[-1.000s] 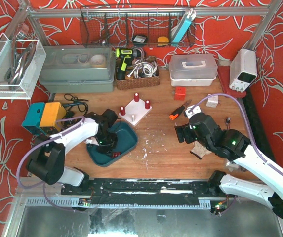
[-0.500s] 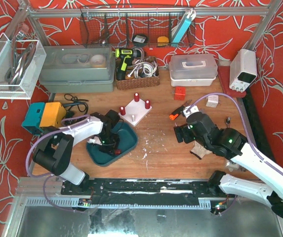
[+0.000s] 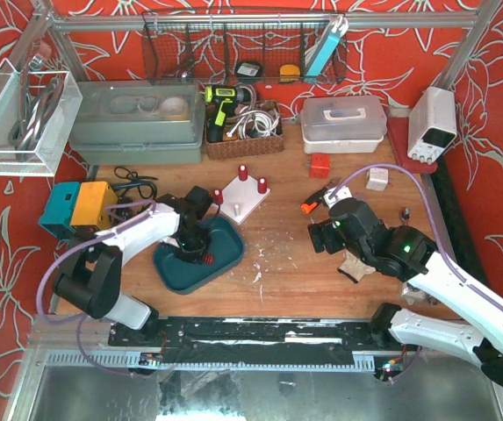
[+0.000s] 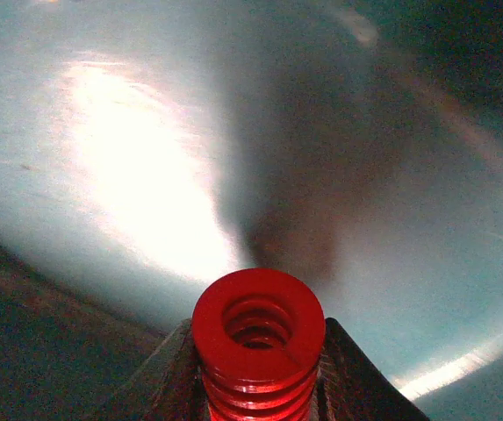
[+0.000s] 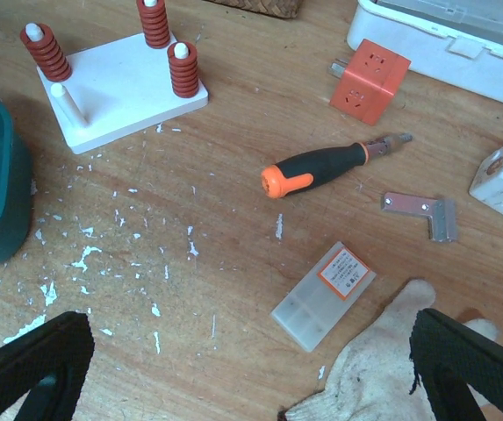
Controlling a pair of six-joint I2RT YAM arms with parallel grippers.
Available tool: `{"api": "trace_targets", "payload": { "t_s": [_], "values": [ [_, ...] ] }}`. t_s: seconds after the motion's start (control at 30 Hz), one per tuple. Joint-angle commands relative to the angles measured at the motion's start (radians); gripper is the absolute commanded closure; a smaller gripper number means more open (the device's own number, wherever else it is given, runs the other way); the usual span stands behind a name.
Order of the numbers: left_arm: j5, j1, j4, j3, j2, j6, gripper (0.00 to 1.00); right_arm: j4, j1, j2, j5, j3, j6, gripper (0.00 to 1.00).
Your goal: Install the large spring
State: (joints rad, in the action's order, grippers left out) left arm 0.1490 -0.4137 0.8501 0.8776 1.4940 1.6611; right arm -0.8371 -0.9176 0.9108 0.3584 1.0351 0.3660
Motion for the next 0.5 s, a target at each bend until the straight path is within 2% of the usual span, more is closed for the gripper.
{"api": "trace_targets", "payload": {
  "t_s": [0.0, 0.13, 0.2, 0.33, 0.47],
  "values": [
    [-0.122, -0.005, 0.04, 0.107, -0.107, -0.054, 0.89, 0.003, 0.002, 0.002, 0.005, 0.037, -0.002, 0.01],
    [-0.194, -0.007, 0.011, 0.19, -0.197, -0.172, 0.91, 0.043, 0.003, 0.012, -0.048, 0.039, -0.026, 0.01],
    [-0.215, -0.011, -0.049, 0.225, -0.239, -0.269, 0.92, 0.078, 0.004, 0.036, -0.128, 0.055, -0.046, 0.01],
    [-0.158, -0.024, -0.318, 0.211, -0.33, -0.503, 0.93, 0.16, 0.007, 0.126, -0.352, 0.123, -0.053, 0.02],
    [-0.066, -0.058, -0.605, 0.151, -0.403, -0.684, 0.96, 0.227, 0.023, 0.231, -0.547, 0.204, -0.029, 0.11]
  ]
}}
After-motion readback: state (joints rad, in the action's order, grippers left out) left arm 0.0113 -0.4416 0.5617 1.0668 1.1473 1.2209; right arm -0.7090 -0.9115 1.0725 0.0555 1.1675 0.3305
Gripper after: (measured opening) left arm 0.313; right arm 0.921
